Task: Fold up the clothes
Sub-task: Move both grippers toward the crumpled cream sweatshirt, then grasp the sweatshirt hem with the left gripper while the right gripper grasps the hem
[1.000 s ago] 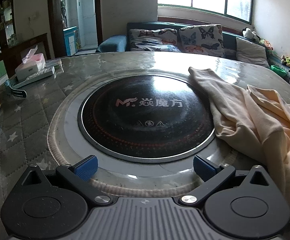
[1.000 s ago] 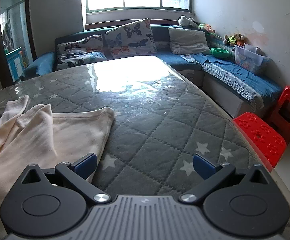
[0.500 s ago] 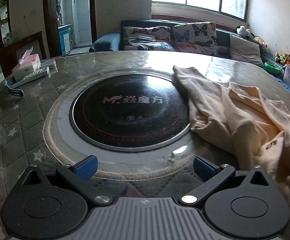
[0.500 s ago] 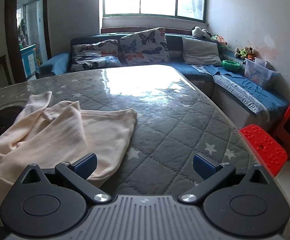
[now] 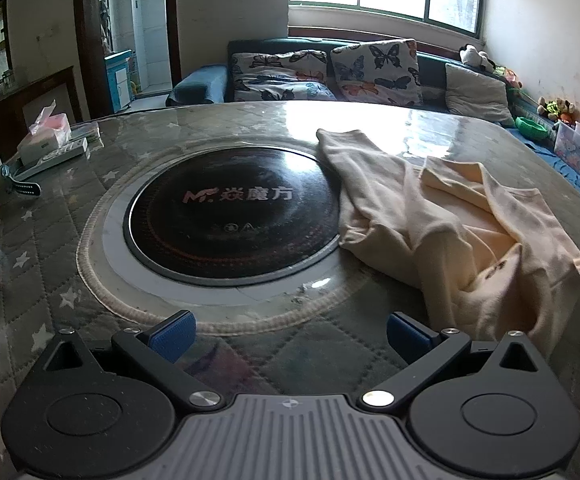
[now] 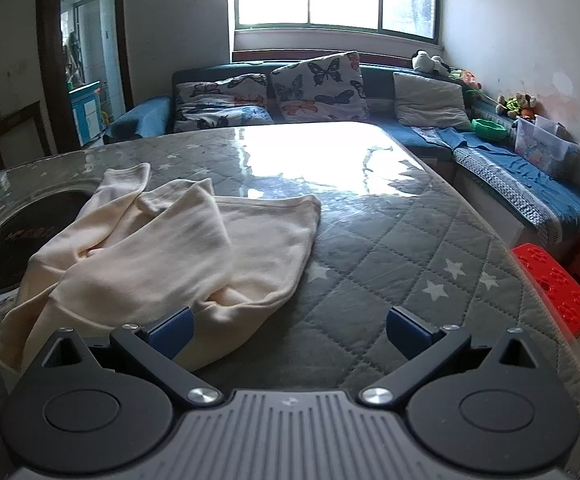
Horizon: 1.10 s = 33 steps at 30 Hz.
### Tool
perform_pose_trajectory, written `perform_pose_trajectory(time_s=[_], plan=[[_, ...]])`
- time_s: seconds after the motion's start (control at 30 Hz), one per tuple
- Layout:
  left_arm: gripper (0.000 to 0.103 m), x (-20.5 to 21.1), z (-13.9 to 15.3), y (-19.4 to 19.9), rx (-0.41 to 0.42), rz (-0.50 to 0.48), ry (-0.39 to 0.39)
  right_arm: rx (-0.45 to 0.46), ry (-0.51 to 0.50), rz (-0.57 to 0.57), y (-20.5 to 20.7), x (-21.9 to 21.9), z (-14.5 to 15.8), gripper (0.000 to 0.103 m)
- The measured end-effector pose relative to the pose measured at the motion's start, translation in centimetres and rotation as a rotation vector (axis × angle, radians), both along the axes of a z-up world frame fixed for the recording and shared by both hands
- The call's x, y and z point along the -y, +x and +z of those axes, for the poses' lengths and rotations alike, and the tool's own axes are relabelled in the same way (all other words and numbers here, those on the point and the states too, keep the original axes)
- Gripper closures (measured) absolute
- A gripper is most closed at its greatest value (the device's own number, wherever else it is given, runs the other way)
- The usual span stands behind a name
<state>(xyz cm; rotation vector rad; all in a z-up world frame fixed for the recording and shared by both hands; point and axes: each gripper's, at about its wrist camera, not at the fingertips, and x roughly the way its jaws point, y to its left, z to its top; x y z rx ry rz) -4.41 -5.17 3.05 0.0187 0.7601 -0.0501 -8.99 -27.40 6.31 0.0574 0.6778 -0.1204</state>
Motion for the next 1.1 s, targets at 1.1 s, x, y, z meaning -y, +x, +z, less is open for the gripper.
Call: perform_pose_trajectory(time_s=[1.1], plan=[[0.0, 3.7, 0.7, -3.5, -0.046, -0.073, 0.078, -0.014, 0.02, 0.132, -4.5, -4.1, 0.4, 0.0]])
